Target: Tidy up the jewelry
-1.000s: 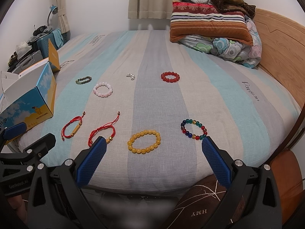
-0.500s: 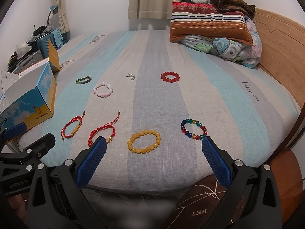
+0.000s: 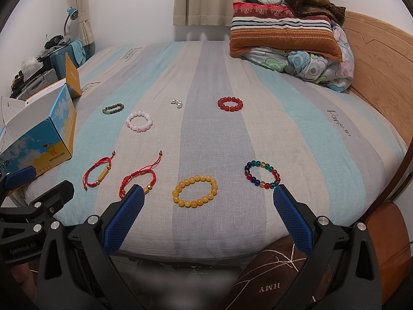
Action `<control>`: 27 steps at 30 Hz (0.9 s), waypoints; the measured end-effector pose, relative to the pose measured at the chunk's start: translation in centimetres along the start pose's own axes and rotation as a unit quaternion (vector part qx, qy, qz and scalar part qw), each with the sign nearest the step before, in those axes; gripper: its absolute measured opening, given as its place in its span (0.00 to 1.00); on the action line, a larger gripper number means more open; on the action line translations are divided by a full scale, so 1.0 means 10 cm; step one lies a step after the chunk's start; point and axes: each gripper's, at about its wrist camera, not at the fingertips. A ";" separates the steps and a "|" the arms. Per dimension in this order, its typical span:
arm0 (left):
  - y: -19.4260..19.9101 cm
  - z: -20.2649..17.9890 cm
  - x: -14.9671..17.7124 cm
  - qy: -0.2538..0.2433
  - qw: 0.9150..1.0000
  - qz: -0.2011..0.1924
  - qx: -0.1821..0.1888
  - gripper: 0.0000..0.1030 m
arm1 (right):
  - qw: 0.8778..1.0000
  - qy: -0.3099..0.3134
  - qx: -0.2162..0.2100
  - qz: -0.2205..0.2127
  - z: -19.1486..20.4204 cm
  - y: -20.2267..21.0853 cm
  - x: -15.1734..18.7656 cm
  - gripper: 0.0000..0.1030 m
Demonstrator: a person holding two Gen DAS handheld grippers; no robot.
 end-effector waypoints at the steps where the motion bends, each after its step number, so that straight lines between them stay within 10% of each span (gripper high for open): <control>1: 0.00 0.00 0.00 0.000 1.000 0.000 0.000 0.95 | 1.000 0.000 0.000 0.000 0.00 0.00 0.00 0.93; 27: -0.11 0.01 -0.05 0.002 1.000 0.002 0.000 0.95 | 1.000 -0.005 0.008 -0.011 0.02 -0.01 -0.24 0.93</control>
Point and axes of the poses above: each gripper's, at about its wrist camera, not at the fingertips, and y roughly against the way its jaws point, z to its left, x to its underside, and after that the axes turned 6 degrees about z, right-handed
